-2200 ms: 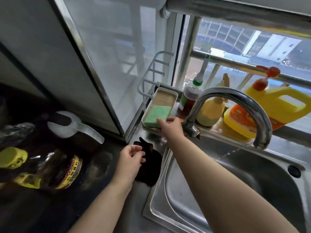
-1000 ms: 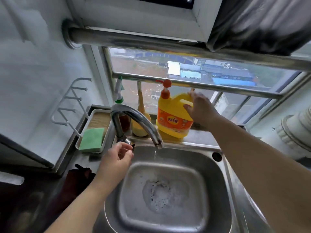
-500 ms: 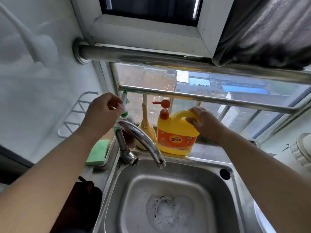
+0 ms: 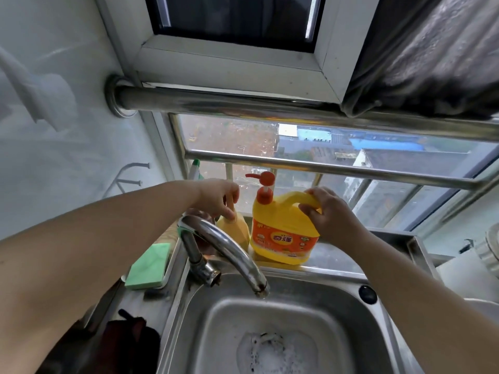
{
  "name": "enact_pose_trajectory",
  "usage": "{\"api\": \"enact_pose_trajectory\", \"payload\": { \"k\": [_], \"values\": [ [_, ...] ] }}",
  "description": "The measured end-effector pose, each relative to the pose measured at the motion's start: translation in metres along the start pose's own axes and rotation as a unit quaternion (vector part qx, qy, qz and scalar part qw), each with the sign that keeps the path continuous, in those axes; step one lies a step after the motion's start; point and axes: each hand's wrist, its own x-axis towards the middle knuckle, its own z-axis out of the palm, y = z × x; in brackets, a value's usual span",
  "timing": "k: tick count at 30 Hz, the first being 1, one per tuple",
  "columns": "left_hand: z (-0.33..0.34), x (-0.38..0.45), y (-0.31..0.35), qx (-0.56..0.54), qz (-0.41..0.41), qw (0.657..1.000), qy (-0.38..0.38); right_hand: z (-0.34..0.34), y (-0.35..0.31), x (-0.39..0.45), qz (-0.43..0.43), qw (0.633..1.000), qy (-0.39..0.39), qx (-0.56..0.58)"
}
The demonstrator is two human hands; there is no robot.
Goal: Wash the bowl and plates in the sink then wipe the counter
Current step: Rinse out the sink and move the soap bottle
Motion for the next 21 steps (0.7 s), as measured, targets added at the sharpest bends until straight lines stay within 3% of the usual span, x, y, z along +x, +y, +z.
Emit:
{"api": "enact_pose_trajectory", "payload": {
  "k": [7,15,21],
  "values": [
    [-0.005,0.005,-0.005,0.057,0.053,0.996,0.052,-0.001,-0.002,0.002,-0.004,1.000,-0.004,0.000],
    [-0.003,-0.012,-0.001,0.000,0.051,0.996,0.073,-0.003,-0.005,-0.001,0.002,0.999,-0.015,-0.036],
    [-0.008,-0.061,0.012,-0.084,0.059,0.948,0.302,-0.005,-0.009,-0.009,-0.003,0.996,0.005,-0.088]
  ]
}}
